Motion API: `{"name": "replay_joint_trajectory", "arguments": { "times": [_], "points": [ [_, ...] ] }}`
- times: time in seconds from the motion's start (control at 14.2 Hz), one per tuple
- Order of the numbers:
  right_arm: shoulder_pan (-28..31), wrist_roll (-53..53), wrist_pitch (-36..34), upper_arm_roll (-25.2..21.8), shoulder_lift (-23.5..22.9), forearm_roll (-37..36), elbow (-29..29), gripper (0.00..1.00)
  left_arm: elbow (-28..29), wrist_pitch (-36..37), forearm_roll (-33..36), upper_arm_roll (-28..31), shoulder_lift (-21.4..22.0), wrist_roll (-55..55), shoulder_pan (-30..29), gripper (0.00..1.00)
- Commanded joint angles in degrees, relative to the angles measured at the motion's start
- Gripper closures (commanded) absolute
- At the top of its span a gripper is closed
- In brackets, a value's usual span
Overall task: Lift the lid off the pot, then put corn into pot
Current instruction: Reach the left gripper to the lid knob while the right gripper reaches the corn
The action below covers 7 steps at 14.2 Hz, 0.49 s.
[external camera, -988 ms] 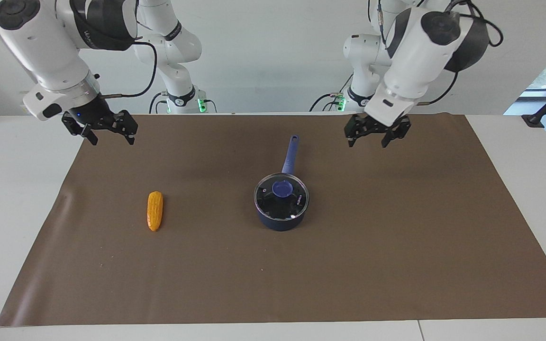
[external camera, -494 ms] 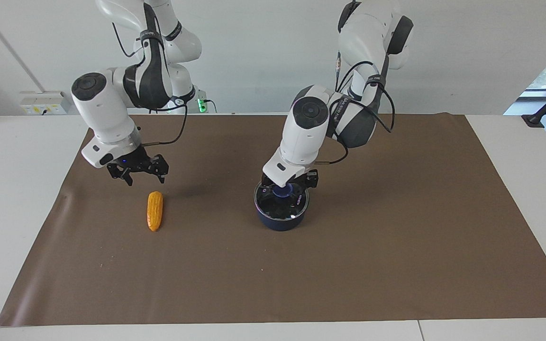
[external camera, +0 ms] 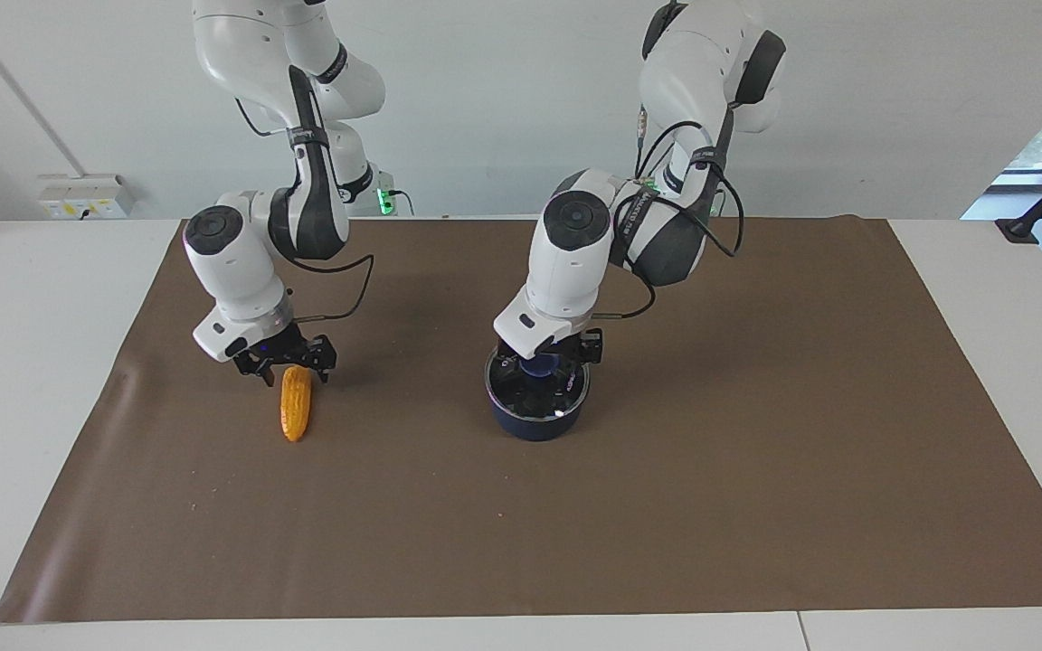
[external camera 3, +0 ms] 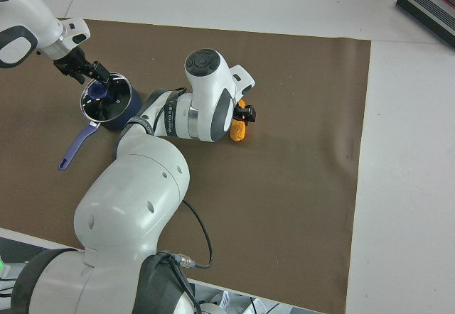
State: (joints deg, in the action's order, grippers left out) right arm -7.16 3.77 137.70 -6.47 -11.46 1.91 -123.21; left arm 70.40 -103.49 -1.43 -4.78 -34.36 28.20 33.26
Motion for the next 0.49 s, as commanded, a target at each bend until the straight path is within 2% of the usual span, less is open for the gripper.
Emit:
{"name": "replay_joint_trajectory", "arguments": {
  "times": [0.0,0.07,0.21,0.35,0.42],
  "points": [
    [0.74,2.47,1.17,0.14,-0.75,0.90,-0.10,0.16,3.94,-1.89,0.55,0.74,2.19,-0.51,0.76,0.00],
    [0.83,2.91,1.17,0.05,-1.02,0.90,-0.10,0.21,4.82,-2.24,0.55,0.74,2.72,-0.60,1.02,0.00],
    [1.10,3.26,1.17,0.05,-1.46,0.90,-0.10,0.42,5.80,-2.94,0.55,0.83,3.07,-0.43,1.11,0.00],
    [0.92,3.09,0.55,0.05,-1.46,0.90,-0.10,0.83,5.71,-3.04,0.29,0.83,3.07,-0.34,1.02,0.00],
    [0.83,3.00,0.38,0.05,-1.46,0.90,-0.10,0.95,5.80,-3.12,0.29,0.74,3.07,-0.34,1.11,0.00]
  ]
}}
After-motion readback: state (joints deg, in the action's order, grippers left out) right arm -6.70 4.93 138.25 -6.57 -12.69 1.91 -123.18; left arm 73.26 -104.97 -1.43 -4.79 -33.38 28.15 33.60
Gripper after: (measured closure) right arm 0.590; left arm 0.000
